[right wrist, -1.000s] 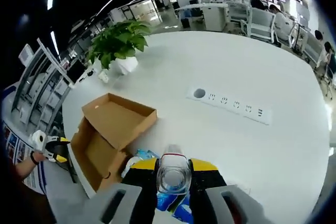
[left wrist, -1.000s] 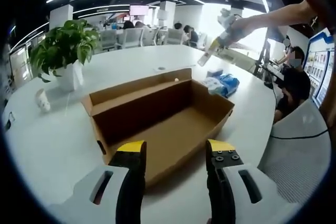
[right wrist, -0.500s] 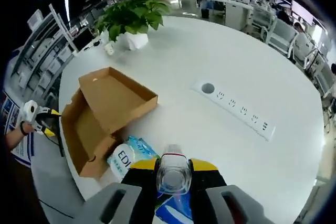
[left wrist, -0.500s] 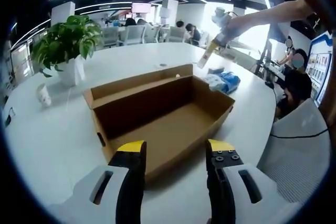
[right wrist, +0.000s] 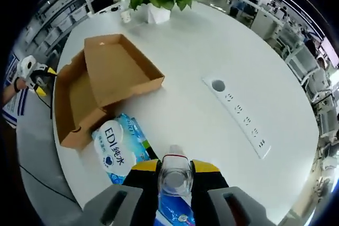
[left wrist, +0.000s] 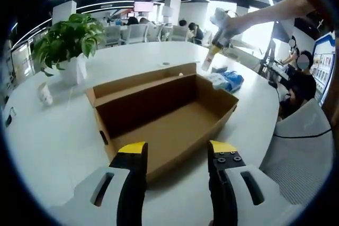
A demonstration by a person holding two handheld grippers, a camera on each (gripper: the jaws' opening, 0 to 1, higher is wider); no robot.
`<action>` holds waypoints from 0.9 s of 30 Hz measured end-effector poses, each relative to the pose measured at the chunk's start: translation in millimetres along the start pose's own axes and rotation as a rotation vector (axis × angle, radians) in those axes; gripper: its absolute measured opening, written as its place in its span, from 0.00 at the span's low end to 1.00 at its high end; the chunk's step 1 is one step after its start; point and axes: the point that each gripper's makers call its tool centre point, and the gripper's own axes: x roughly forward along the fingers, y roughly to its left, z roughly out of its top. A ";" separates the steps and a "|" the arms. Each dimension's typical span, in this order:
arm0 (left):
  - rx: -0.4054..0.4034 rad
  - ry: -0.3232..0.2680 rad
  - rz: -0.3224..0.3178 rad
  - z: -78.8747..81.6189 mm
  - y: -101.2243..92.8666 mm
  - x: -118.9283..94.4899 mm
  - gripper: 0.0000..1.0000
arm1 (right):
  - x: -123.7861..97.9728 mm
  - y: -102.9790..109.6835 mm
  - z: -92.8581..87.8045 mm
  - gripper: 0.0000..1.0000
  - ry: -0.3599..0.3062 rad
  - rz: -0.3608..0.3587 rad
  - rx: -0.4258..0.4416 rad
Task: Operate the shoe box by opening the lid, removing the specified soft item, and placing it in the target area until the item is outside and the box remains undamaged.
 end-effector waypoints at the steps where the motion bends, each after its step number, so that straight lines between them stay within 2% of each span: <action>1: 0.001 0.000 0.001 -0.1 0.3 -0.1 0.46 | 1.0 0.1 -0.8 0.18 0.005 0.000 -0.008; 16: -0.003 0.009 0.006 -2.3 2.7 -0.5 0.46 | 25.0 5.5 -17.6 0.18 0.112 0.019 -0.211; 27: -0.010 0.024 0.002 -7.5 1.0 3.0 0.46 | 33.7 10.5 -27.8 0.18 0.176 0.038 -0.365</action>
